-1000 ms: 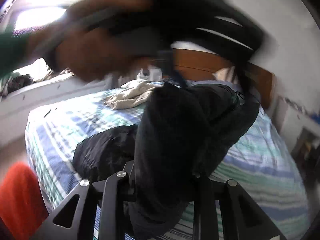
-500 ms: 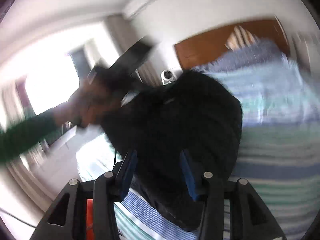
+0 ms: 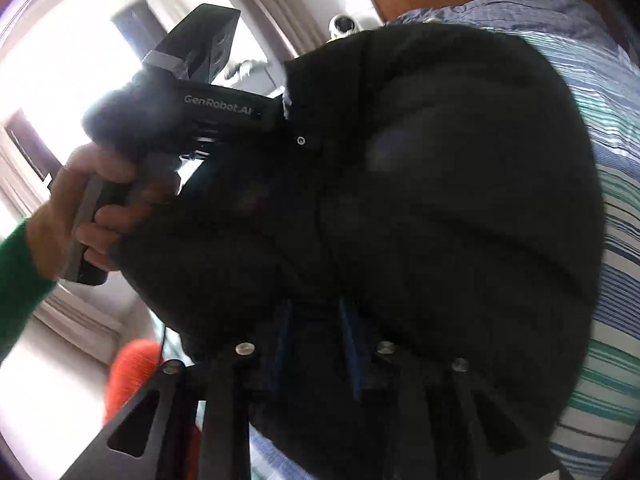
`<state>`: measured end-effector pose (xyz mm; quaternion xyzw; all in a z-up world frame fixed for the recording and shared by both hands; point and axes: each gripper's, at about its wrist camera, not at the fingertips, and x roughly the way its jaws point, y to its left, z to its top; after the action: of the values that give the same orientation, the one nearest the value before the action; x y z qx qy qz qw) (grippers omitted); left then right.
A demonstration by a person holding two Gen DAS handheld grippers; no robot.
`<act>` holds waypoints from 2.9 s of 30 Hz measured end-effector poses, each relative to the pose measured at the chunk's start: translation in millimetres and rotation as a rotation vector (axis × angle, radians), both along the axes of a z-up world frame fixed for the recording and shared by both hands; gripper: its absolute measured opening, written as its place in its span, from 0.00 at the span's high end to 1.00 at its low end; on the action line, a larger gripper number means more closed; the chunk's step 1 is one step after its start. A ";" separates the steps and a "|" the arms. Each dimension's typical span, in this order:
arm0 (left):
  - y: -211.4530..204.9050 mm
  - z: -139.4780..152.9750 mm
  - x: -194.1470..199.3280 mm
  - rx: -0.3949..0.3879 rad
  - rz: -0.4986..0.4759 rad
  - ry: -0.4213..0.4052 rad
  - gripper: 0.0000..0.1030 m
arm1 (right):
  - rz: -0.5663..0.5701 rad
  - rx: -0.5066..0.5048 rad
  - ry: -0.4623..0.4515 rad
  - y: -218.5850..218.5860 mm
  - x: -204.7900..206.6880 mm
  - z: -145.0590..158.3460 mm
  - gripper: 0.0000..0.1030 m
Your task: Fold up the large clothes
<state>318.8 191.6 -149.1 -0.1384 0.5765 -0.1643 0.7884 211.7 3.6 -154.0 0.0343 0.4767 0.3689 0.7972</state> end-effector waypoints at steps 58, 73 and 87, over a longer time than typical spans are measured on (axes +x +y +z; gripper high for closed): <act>37.1 -58.9 -19.0 -0.162 0.113 -0.058 0.43 | -0.084 -0.152 0.067 -70.7 5.2 -20.4 0.96; 69.6 42.6 -110.3 0.085 0.152 -0.246 0.01 | -0.083 -0.116 -0.245 -35.7 -17.2 97.8 0.62; 115.9 2.9 -75.9 -0.233 0.129 -0.177 0.02 | 0.030 -0.122 -0.108 52.7 -18.2 6.6 0.62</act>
<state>243.0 307.5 -146.2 -0.2504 0.4716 -0.1907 0.8237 193.5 56.3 -147.4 -0.0414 0.4552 0.3526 0.8165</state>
